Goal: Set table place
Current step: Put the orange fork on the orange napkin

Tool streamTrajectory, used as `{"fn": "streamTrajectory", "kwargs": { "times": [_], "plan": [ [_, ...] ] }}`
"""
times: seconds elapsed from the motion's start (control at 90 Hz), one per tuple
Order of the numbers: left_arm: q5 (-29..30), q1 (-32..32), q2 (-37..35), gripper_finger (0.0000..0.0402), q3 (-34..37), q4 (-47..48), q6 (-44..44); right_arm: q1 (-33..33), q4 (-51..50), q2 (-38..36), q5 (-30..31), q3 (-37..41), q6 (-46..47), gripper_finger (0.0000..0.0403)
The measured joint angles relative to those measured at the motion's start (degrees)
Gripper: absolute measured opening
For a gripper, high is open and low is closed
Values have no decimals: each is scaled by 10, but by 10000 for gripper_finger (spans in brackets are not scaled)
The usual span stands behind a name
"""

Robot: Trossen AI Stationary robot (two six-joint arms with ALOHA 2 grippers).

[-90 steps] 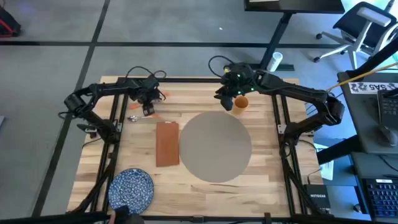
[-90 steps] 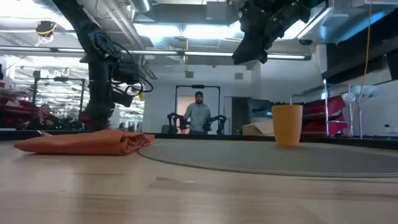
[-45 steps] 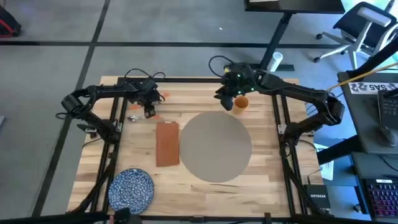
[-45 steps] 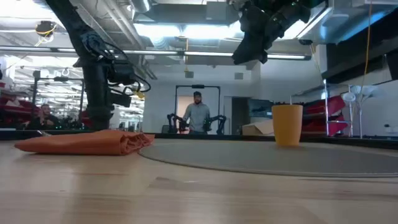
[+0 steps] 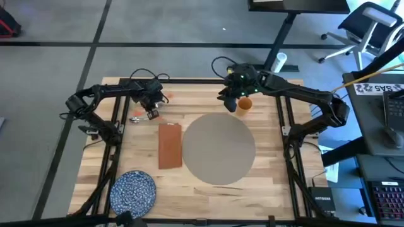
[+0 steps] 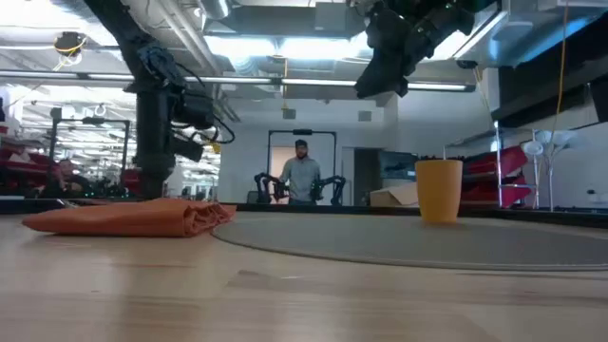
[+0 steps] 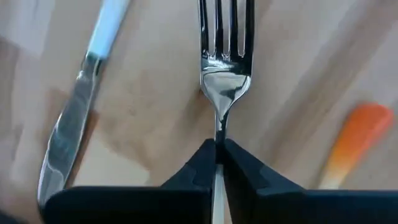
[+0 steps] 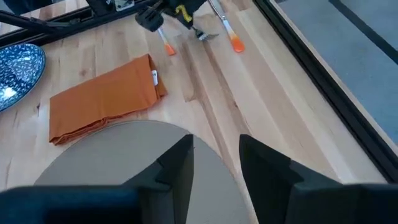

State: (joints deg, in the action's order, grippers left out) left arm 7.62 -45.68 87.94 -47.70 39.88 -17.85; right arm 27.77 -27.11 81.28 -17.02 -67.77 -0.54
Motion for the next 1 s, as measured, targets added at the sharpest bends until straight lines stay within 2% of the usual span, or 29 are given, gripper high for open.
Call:
{"fn": "streamTrajectory", "kwargs": {
  "times": [0.178,0.3,0.422,0.711,0.856,1.0],
  "plan": [
    [-19,11,-2,1,-69,108,83,0,-1,0,-1,0,-15,115],
    [-79,28,-3,0,-114,189,183,0,-13,-1,-1,0,-32,115],
    [-119,67,-10,0,-142,211,274,0,-35,-5,-5,0,-58,115],
    [-130,216,-33,0,-157,169,551,13,-76,-46,-10,0,-109,115],
    [-129,302,-33,0,-157,124,726,37,-92,-72,-45,0,-115,115],
    [-73,384,-33,0,-157,100,919,55,-110,-90,-80,0,-115,115]
  ]
}}
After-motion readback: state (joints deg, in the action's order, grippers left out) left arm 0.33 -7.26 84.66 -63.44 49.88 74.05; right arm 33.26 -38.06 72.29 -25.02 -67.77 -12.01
